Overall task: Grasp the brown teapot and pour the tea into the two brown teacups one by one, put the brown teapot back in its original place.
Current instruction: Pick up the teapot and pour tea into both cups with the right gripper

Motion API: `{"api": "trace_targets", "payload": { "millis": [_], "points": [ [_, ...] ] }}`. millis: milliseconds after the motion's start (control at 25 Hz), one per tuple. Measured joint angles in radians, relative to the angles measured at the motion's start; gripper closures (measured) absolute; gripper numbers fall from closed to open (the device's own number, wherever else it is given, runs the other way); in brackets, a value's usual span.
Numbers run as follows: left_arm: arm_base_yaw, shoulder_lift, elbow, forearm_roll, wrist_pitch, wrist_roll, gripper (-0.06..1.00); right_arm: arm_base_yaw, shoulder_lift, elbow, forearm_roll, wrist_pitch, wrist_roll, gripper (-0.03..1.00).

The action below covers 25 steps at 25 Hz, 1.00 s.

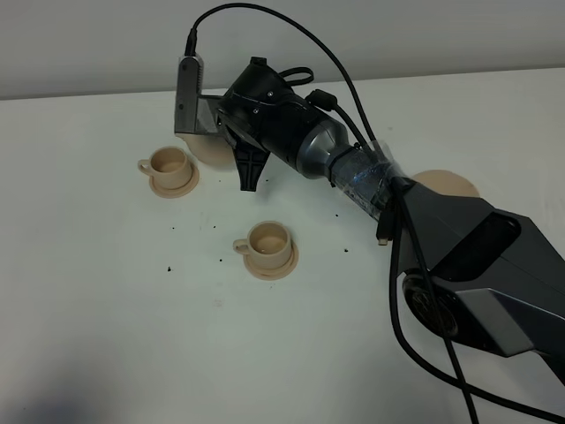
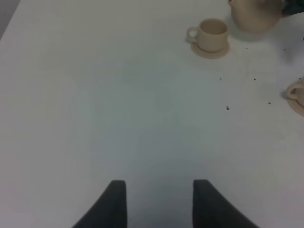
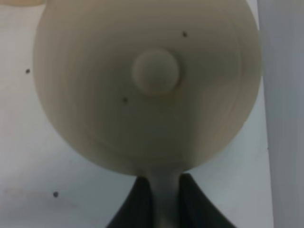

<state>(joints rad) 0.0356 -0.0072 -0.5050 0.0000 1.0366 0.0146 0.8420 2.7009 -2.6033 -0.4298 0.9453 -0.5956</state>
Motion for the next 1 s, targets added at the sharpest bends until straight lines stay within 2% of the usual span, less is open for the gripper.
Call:
{"api": "trace_targets", "payload": {
  "millis": [560, 1000],
  "points": [
    [0.000, 0.000, 0.000, 0.000, 0.000, 0.000, 0.57, 0.023, 0.000, 0.000, -0.104, -0.023, -0.010, 0.85],
    [0.000, 0.000, 0.000, 0.000, 0.000, 0.000, 0.57, 0.028, 0.000, 0.000, -0.118, -0.048, -0.043, 0.85]
  ]
}}
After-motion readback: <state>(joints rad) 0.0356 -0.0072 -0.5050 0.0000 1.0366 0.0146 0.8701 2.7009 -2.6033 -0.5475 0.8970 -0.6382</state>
